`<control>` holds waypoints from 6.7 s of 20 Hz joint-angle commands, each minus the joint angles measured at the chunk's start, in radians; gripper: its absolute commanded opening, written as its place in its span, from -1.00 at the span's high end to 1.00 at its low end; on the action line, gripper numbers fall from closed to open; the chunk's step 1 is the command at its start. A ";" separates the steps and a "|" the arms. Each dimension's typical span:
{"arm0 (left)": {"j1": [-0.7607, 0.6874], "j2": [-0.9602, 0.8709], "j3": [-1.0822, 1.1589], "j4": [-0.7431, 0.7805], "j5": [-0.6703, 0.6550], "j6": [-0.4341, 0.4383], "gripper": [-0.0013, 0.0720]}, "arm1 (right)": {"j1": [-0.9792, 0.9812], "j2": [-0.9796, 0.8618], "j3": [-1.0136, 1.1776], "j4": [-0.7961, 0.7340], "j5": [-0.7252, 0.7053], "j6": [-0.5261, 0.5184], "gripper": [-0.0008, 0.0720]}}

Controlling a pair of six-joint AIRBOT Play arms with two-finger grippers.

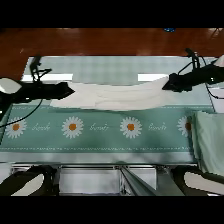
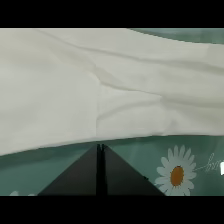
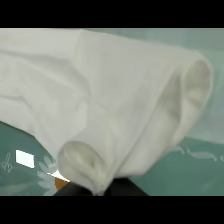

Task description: Fold the shirts.

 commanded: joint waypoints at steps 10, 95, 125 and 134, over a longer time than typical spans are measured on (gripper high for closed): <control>-0.583 -0.758 0.696 -0.051 -0.078 -0.151 0.93 | 0.002 0.600 -0.245 0.049 0.052 0.078 0.86; 0.140 0.452 -0.301 0.183 -0.018 -0.243 0.93 | 0.516 -0.350 0.356 0.402 -0.248 0.094 0.86; 0.139 0.453 -0.301 0.183 -0.052 -0.186 0.93 | -0.702 0.453 0.186 -0.536 0.563 0.536 0.86; 0.140 0.452 -0.301 0.183 -0.033 -0.160 0.93 | -0.978 0.594 -0.242 -0.840 0.510 0.390 -0.15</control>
